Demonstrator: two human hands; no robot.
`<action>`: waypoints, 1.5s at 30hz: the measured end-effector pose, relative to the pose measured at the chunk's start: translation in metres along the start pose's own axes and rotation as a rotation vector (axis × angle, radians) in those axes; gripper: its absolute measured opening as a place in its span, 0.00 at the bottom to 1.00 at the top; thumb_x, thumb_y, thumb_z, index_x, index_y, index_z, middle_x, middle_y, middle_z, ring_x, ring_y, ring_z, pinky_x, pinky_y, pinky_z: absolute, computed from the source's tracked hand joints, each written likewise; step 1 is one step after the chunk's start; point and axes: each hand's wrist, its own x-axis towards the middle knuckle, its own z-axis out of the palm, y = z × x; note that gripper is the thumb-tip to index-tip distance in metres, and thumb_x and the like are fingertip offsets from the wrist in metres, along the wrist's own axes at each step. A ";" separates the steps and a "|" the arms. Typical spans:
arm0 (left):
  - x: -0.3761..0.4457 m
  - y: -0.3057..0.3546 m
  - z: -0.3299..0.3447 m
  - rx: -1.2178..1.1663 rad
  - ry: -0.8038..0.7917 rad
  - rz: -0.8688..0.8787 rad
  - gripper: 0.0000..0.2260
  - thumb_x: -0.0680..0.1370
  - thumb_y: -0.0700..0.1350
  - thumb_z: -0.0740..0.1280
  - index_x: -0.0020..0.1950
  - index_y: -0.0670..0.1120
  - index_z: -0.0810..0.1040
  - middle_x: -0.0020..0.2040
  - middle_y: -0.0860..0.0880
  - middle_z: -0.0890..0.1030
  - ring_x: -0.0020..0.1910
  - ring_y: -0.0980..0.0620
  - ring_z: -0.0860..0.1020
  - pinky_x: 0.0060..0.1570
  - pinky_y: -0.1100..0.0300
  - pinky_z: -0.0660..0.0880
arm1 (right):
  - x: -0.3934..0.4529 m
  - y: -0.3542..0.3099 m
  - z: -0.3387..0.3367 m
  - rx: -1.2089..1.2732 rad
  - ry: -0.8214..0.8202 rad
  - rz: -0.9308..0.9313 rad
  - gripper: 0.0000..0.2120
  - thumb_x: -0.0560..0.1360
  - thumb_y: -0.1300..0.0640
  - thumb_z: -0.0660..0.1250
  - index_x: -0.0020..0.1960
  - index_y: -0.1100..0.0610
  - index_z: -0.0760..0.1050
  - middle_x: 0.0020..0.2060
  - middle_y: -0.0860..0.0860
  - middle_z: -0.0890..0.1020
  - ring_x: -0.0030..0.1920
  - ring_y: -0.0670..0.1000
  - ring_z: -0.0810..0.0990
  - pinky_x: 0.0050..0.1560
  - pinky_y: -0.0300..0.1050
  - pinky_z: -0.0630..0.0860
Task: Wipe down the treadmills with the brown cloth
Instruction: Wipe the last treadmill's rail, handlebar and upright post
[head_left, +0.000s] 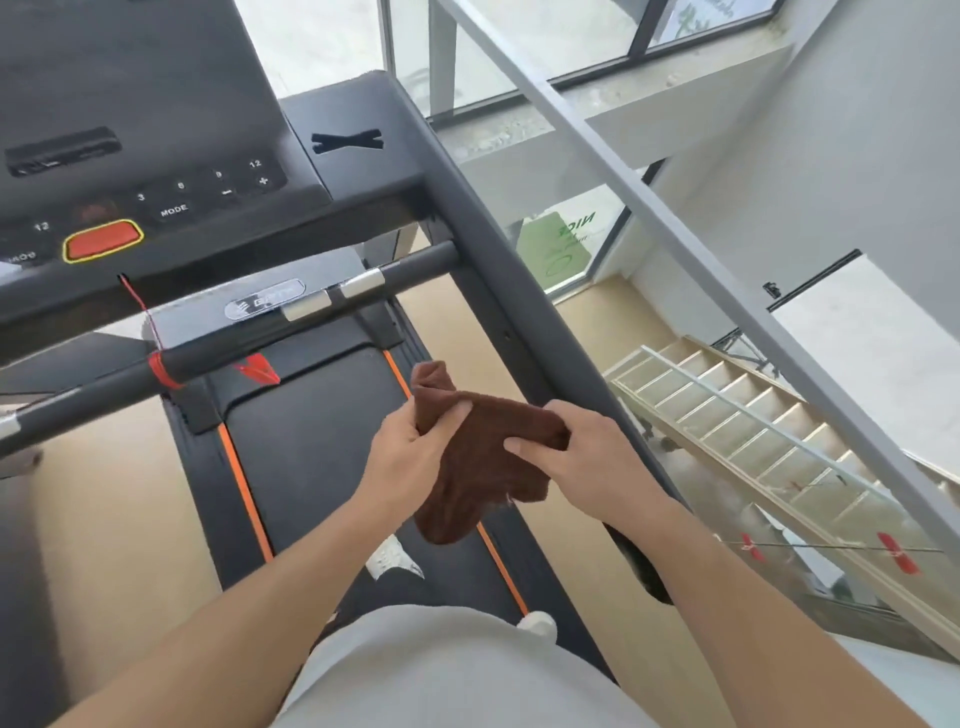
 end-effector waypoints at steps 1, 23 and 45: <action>-0.008 -0.002 0.007 0.020 0.052 0.022 0.04 0.80 0.50 0.70 0.50 0.54 0.85 0.45 0.56 0.86 0.43 0.64 0.83 0.38 0.73 0.75 | -0.013 0.009 -0.006 0.006 0.025 0.013 0.07 0.75 0.43 0.74 0.46 0.45 0.79 0.38 0.41 0.83 0.42 0.41 0.81 0.39 0.36 0.77; -0.081 -0.074 0.209 -0.125 0.249 -0.370 0.27 0.84 0.61 0.55 0.82 0.55 0.58 0.81 0.53 0.59 0.80 0.49 0.58 0.79 0.47 0.55 | -0.092 0.130 -0.065 -0.135 -0.094 0.093 0.34 0.82 0.34 0.54 0.83 0.40 0.44 0.80 0.40 0.58 0.79 0.46 0.57 0.77 0.47 0.56; 0.122 -0.020 0.168 -0.680 0.288 -0.325 0.34 0.73 0.71 0.50 0.79 0.65 0.60 0.78 0.54 0.68 0.74 0.49 0.70 0.76 0.45 0.64 | 0.140 0.029 -0.019 -0.401 0.063 -0.180 0.33 0.83 0.38 0.53 0.83 0.44 0.42 0.79 0.48 0.59 0.75 0.52 0.68 0.69 0.53 0.70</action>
